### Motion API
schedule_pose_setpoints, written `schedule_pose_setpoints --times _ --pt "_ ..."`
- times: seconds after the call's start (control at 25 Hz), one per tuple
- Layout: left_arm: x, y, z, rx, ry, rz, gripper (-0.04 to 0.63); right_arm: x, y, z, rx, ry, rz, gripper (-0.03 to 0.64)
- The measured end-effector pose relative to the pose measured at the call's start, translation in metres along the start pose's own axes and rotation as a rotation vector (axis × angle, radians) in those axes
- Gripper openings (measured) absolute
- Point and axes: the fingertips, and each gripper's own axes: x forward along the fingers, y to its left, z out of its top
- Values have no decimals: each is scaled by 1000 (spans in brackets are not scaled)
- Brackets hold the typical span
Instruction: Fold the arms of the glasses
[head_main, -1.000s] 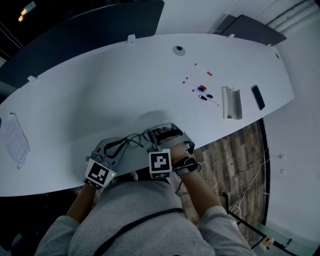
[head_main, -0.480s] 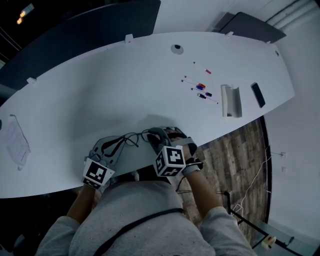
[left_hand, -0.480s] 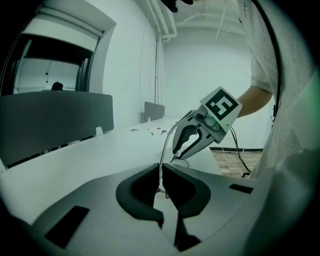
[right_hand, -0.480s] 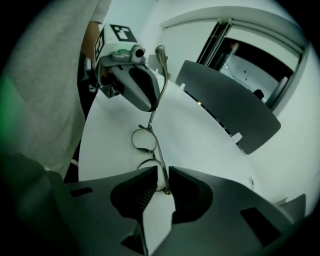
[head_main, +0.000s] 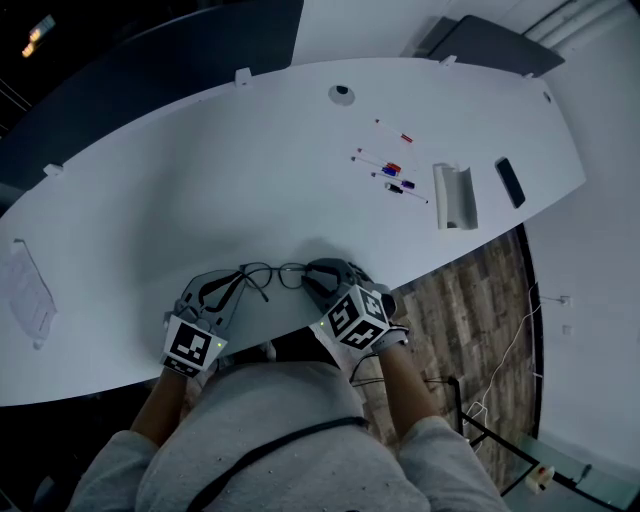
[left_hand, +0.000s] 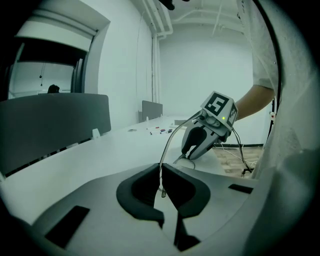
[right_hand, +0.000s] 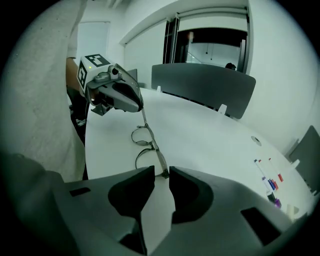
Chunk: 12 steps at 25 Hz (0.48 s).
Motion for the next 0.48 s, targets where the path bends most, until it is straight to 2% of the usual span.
schedule_pose_setpoints --times 0.12,0.32,0.48 --pt "7 1 6 14 -1 2 26 0 0 -2 10 -20 4 100" --pt "23 -10 6 136 37 -49 23 -2 0 -2 -8 -43 9 97" --pt "34 -13 3 141 54 -68 20 -1 -1 -2 -22 -55 17 94"
